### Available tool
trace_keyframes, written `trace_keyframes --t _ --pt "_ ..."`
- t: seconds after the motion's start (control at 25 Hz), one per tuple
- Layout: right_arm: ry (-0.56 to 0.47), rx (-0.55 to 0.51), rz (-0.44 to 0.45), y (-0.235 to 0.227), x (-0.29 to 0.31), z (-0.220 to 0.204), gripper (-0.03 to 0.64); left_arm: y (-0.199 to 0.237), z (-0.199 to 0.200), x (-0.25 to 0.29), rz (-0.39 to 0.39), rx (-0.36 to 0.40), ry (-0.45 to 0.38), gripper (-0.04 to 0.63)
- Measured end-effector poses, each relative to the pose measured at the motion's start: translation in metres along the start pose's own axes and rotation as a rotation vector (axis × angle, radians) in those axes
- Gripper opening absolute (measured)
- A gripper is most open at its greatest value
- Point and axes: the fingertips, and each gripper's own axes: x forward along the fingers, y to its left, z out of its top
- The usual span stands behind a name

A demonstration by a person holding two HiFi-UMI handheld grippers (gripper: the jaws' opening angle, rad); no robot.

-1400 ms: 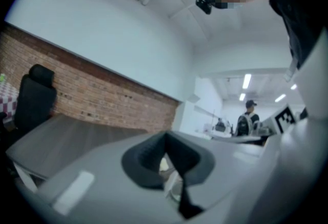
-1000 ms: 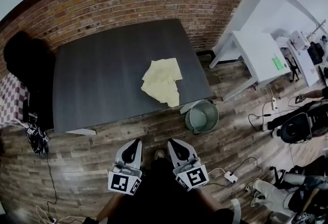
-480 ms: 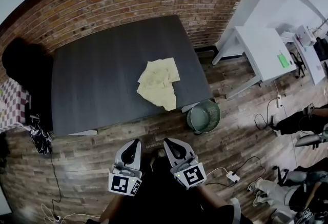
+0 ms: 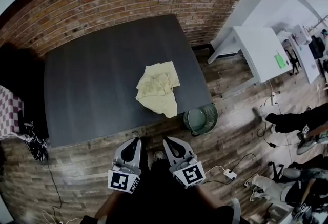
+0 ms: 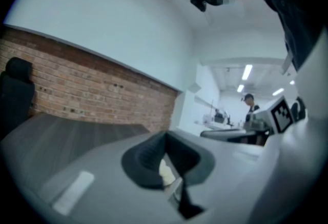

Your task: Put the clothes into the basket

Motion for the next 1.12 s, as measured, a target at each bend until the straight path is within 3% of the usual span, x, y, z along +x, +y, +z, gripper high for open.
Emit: trace_keyframes --t 0.36,0.6,0.92,1.12 --pt "0.028 0.041 -0.126 -0.02 0.069 0.015 0.006 0.062 0.022 0.044 -0.115 0.012 -0.009 0.006" --pt "0.049 0.041 -0.164 -0.016 0.102 0.018 0.006 0.092 0.03 0.057 -0.187 0.002 -0.011 0.006" --pt "0.059 0.019 -0.251 -0.028 0.116 0.017 0.006 0.118 0.036 0.072 -0.208 0.022 -0.018 0.006" --pt "0.101 0.022 -0.223 -0.042 0.125 0.009 0.008 0.118 0.043 0.088 -0.19 0.012 -0.02 0.006"
